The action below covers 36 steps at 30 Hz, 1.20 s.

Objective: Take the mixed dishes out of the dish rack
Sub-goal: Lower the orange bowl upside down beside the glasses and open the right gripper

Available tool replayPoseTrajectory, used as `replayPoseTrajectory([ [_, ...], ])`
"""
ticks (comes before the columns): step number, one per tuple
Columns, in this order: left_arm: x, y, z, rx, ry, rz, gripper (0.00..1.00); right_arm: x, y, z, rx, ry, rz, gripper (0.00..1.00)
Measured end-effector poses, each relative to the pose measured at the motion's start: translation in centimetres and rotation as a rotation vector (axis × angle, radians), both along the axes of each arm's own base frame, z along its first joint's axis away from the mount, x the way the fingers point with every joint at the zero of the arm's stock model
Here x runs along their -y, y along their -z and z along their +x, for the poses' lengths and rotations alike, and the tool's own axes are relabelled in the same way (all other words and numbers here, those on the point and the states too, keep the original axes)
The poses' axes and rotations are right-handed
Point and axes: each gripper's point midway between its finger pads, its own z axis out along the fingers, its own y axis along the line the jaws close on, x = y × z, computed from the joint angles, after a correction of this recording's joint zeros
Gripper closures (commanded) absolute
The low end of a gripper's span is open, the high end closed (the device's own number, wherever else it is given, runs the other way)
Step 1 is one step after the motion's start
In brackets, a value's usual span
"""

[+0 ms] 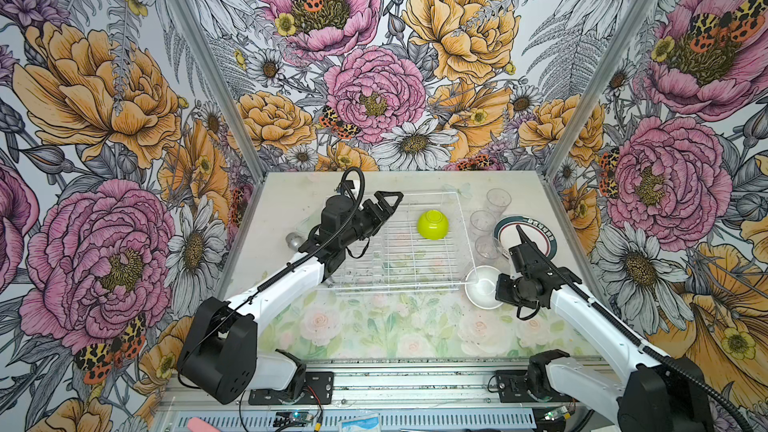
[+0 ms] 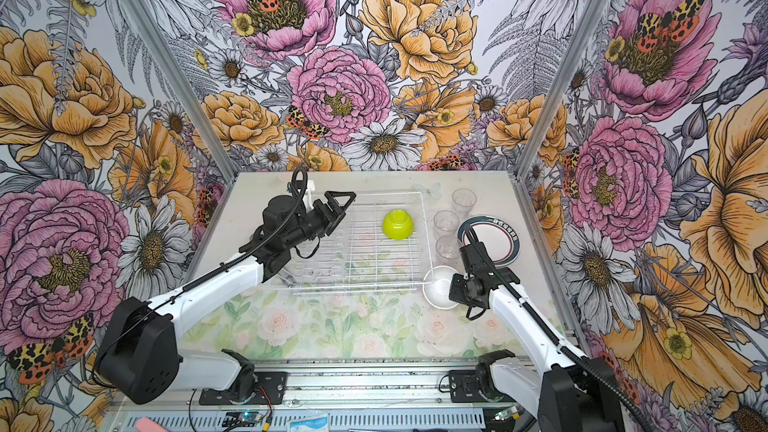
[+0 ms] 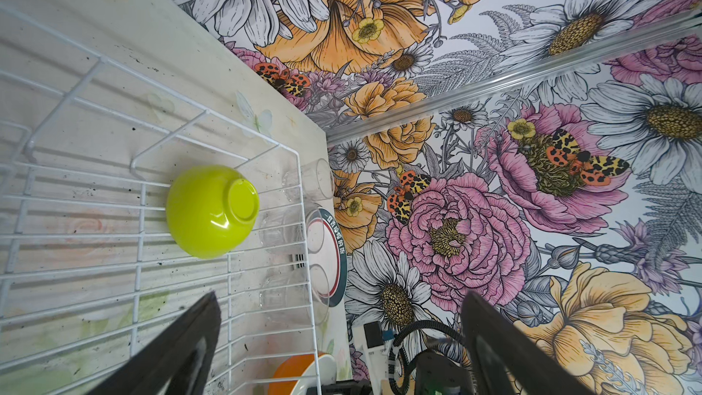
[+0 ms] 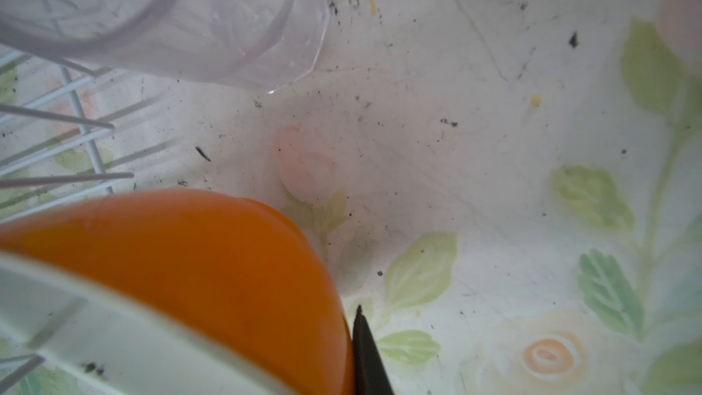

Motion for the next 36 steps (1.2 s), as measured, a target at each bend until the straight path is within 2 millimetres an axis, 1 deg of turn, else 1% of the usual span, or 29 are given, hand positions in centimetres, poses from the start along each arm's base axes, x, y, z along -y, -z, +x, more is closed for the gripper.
replayPoseTrajectory([
  [7,-1.3,-2.6,-1.4,0.048,-0.012,-0.02,0.01,0.0,0.3,-0.1,-0.008,0.001,-0.001,1.0],
  [9,-1.8,-3.1,-1.4,0.055,-0.022,-0.022,0.01,0.0,0.6,-0.1,-0.021,0.001,-0.004,0.94],
  [11,-2.3,-3.2,-1.4,0.057,-0.031,-0.016,0.01,0.1,1.0,-0.1,-0.038,0.002,-0.01,0.91],
  [14,-2.5,-2.6,-1.4,0.045,-0.034,0.006,0.01,0.3,1.2,-0.1,-0.045,0.009,-0.021,0.87],
  [15,-2.5,-2.3,-1.4,0.039,-0.034,0.013,0.01,0.4,1.2,-0.1,-0.044,0.01,-0.027,0.82],
  [17,-2.5,-2.0,-1.4,0.03,-0.033,0.022,0.01,0.5,1.1,0.0,-0.038,0.016,-0.03,0.64],
  [18,-2.6,-1.8,-1.4,0.026,-0.033,0.024,0.01,0.5,1.1,0.1,-0.036,0.017,-0.032,0.53],
  [19,-2.6,-1.8,-1.5,0.024,-0.033,0.026,0.01,0.5,1.1,0.1,-0.032,0.017,-0.032,0.47],
  [24,-2.5,-1.5,-1.4,0.018,-0.032,0.031,0.01,0.6,0.7,0.4,-0.012,0.021,-0.037,0.38],
  [28,-2.3,-0.6,-1.1,0.002,-0.026,0.046,0.01,1.0,0.0,0.6,0.026,0.038,-0.053,0.35],
  [32,-2.0,1.0,-1.0,-0.031,-0.011,0.081,0.01,1.7,-1.7,1.2,0.119,0.065,-0.072,0.29],
  [36,-1.7,2.8,-0.7,-0.061,0.006,0.141,0.01,2.6,-4.3,1.7,0.239,0.096,-0.094,0.23],
])
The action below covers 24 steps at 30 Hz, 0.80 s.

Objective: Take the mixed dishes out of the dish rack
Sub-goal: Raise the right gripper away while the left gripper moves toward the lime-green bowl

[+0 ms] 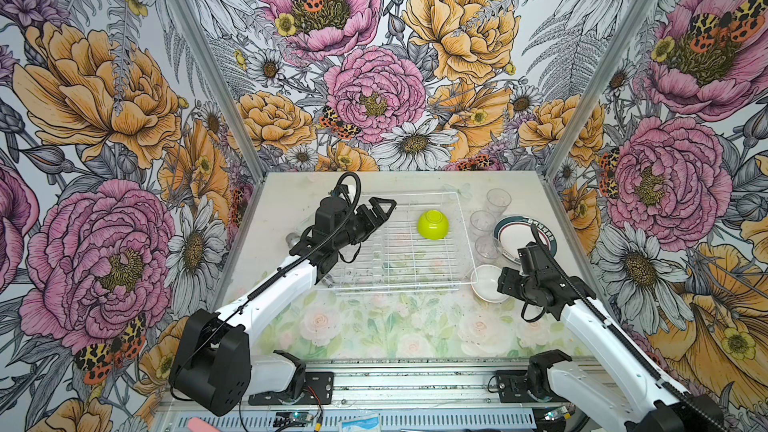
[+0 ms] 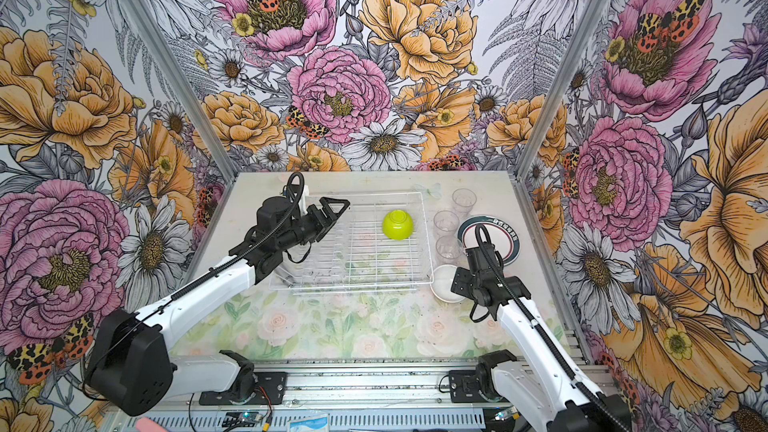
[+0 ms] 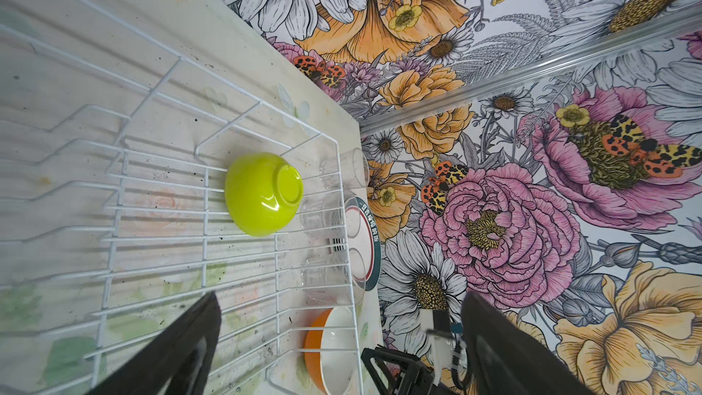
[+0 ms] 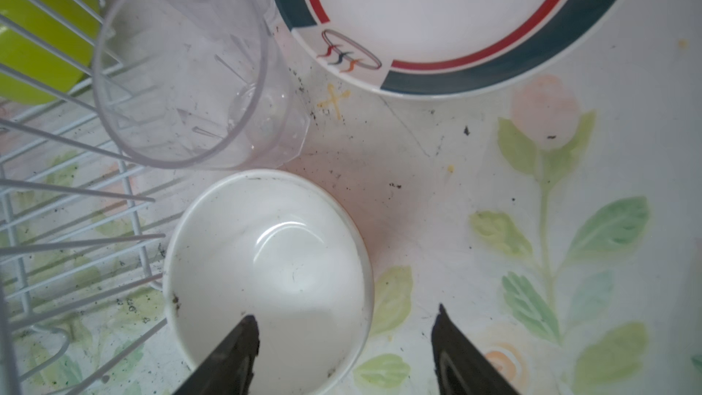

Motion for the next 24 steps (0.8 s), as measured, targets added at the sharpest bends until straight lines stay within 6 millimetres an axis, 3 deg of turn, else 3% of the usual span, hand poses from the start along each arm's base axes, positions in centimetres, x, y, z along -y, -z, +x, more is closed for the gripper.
replayPoseTrajectory([
  [8,1.7,0.1,1.8,0.03,0.044,0.071,0.01,0.2,-4.9,0.6,0.214,-0.006,0.011,0.17],
  [14,2.9,2.5,3.9,0.007,0.062,0.123,0.01,-1.3,-8.9,0.6,0.433,-0.06,0.123,0.14],
  [17,3.5,4.2,5.0,-0.025,0.067,0.145,0.01,-2.1,-9.2,0.3,0.485,-0.088,0.179,0.13],
  [24,5.2,7.6,7.3,-0.088,0.082,0.175,0.01,-3.0,-7.9,-0.5,0.501,-0.108,0.249,0.12],
])
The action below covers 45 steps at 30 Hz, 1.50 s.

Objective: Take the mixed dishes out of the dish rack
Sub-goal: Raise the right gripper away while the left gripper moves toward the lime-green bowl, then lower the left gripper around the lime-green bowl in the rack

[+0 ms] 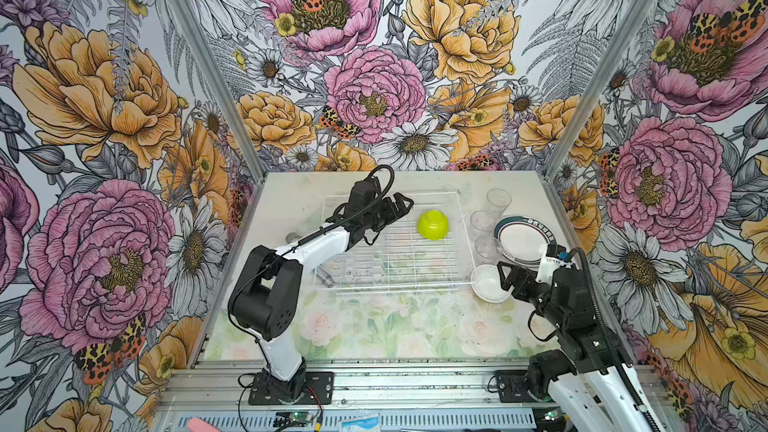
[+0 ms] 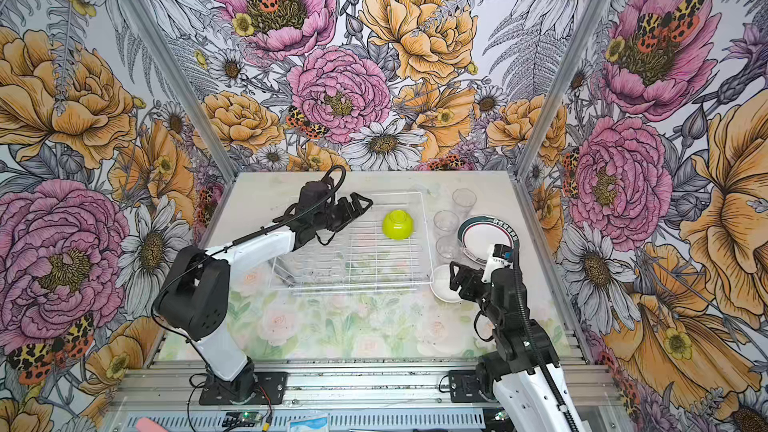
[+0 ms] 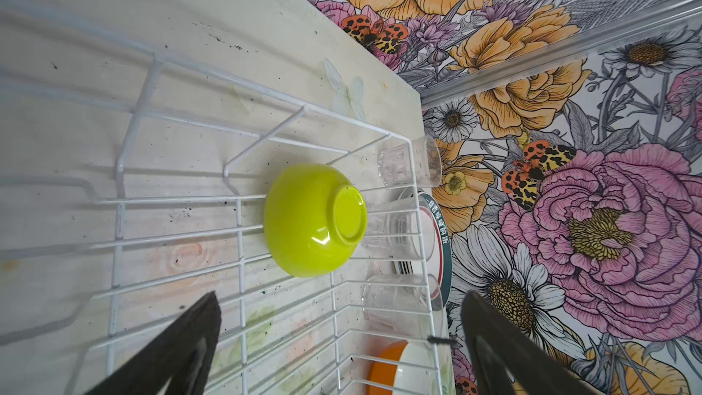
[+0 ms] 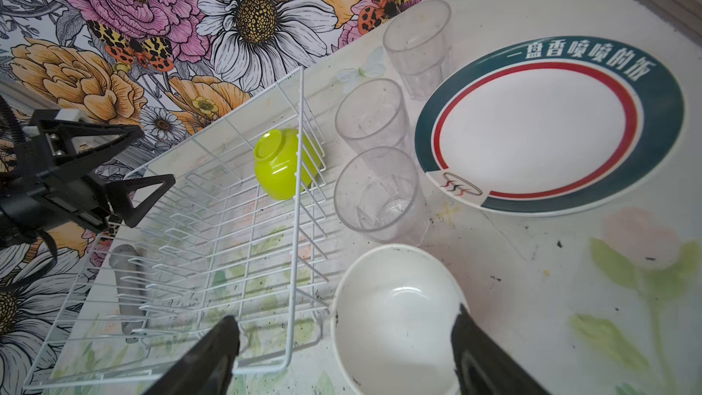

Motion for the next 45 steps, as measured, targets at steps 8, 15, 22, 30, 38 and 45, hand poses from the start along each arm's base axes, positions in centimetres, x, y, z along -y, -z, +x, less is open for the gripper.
replayPoseTrajectory([
  [8,1.6,3.5,1.8,-0.072,0.024,0.029,0.07,-0.2,-0.8,-0.8,0.079,0.0,0.057,0.11],
  [15,3.4,4.7,2.4,-0.101,0.051,0.034,0.1,-0.1,-1.0,-1.1,0.113,0.008,0.082,0.11],
  [22,6.6,6.1,3.0,-0.132,0.106,0.007,0.11,-0.1,-1.0,-1.1,0.113,0.007,0.081,0.11],
  [30,6.4,8.5,2.9,-0.206,0.121,0.005,0.11,0.0,-1.4,-1.3,0.129,0.009,0.088,0.11],
  [38,6.4,7.8,4.4,-0.206,0.147,-0.037,0.11,0.0,-1.0,-1.4,0.122,0.018,0.107,0.12],
  [45,7.1,7.5,5.1,-0.197,0.175,-0.063,0.11,0.2,-1.0,-1.3,0.121,0.032,0.11,0.12],
])
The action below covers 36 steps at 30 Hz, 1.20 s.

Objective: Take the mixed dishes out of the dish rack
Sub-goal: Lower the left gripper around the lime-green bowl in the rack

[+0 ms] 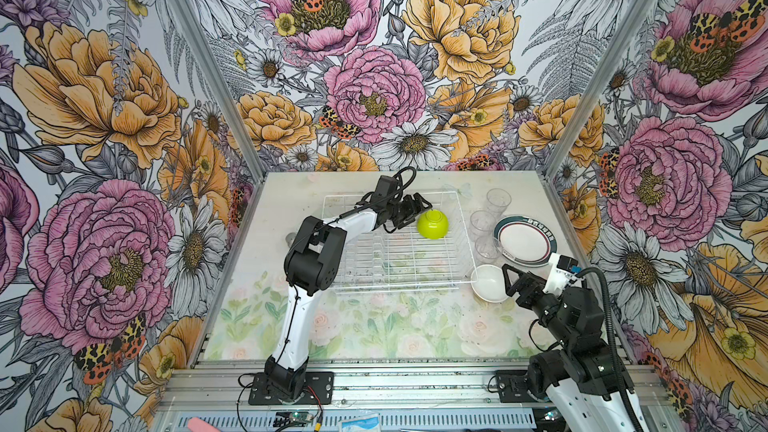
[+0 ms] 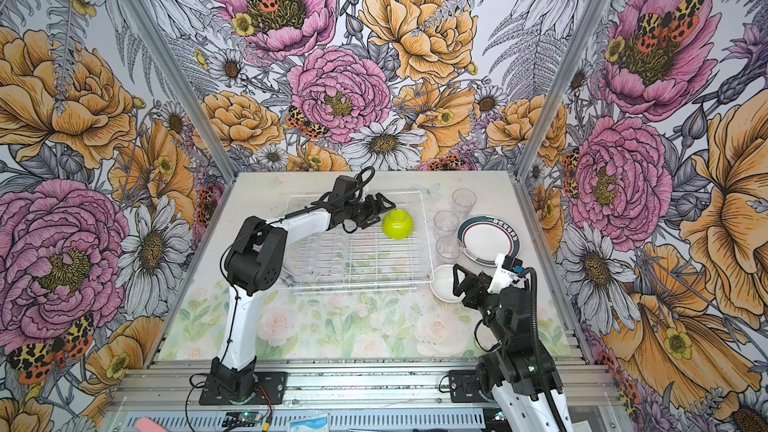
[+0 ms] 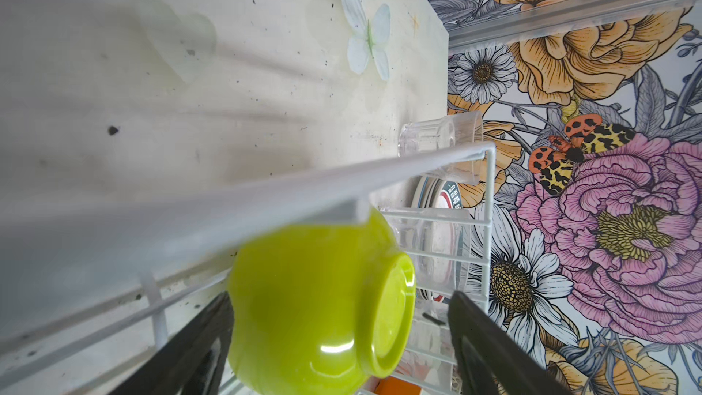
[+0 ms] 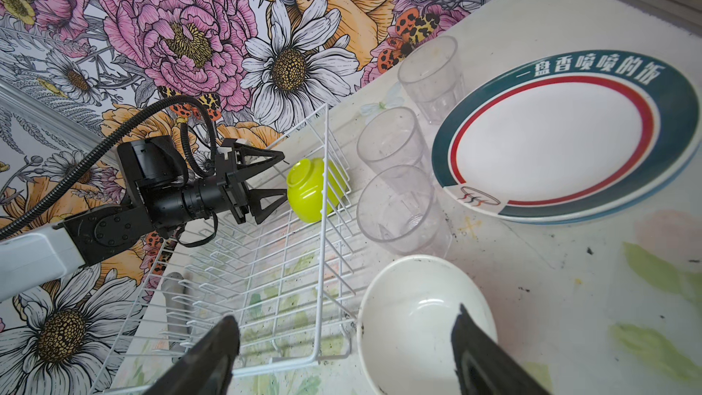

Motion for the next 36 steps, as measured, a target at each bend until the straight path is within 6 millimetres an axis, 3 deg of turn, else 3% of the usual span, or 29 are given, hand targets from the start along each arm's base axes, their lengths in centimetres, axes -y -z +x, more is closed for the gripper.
replayPoseTrajectory([
  [17,0.7,0.6,-2.0,-0.051,0.06,0.119,0.11,0.4,0.5,0.1,-0.014,0.03,0.006,0.13],
  [29,0.4,1.0,-1.6,-0.05,0.066,0.179,0.06,0.5,0.6,0.3,-0.024,0.029,-0.023,0.13],
  [36,0.5,1.1,-0.5,-0.037,0.066,0.178,0.02,0.6,-0.5,0.5,-0.007,0.028,-0.046,0.14],
])
